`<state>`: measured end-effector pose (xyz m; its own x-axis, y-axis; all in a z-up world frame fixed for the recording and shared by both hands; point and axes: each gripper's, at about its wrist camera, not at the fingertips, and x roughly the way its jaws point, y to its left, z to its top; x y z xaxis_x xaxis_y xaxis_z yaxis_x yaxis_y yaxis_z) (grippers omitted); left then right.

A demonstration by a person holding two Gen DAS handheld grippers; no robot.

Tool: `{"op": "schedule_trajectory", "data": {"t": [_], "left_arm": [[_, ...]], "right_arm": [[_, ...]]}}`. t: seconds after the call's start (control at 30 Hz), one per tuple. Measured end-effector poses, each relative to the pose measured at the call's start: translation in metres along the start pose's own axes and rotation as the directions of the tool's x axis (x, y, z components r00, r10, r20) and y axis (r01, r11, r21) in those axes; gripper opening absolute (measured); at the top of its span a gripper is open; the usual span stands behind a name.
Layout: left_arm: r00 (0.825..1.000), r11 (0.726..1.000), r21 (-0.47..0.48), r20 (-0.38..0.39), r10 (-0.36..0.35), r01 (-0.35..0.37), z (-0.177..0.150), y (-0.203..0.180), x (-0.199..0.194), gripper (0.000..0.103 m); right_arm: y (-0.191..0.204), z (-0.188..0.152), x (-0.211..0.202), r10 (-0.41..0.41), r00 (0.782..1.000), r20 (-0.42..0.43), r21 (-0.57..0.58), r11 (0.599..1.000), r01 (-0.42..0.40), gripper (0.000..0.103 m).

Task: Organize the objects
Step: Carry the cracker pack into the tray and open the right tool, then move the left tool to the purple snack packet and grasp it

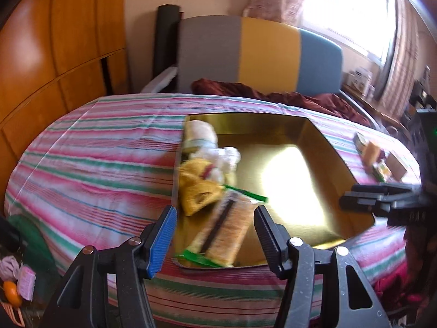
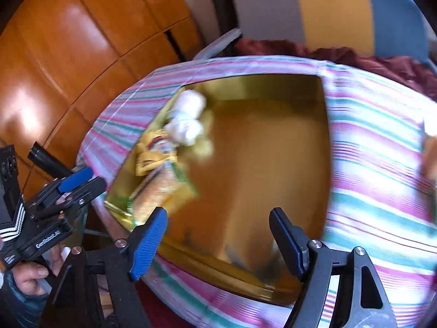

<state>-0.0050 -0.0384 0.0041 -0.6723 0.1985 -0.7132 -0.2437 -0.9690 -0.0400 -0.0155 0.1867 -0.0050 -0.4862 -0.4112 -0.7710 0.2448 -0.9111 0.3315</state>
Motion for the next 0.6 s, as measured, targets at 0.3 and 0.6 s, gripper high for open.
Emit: {"op": "schedule_trajectory", "data": {"t": [0.3,0.6], "left_arm": [[0.995,0.991,0.096,-0.021,-0.095,0.096,0.004,-0.055,0.007,0.06],[0.967,0.937,0.24,-0.064,-0.245,0.253,0.009,-0.139,0.015,0.06]], "right_arm": [[-0.121,-0.016,-0.093,-0.22,0.972,0.086,0.198,0.96,0.2,0.08],[-0.258,-0.068,-0.206,-0.494,0.851,0.18,0.62,0.728,0.292,0.089]]}}
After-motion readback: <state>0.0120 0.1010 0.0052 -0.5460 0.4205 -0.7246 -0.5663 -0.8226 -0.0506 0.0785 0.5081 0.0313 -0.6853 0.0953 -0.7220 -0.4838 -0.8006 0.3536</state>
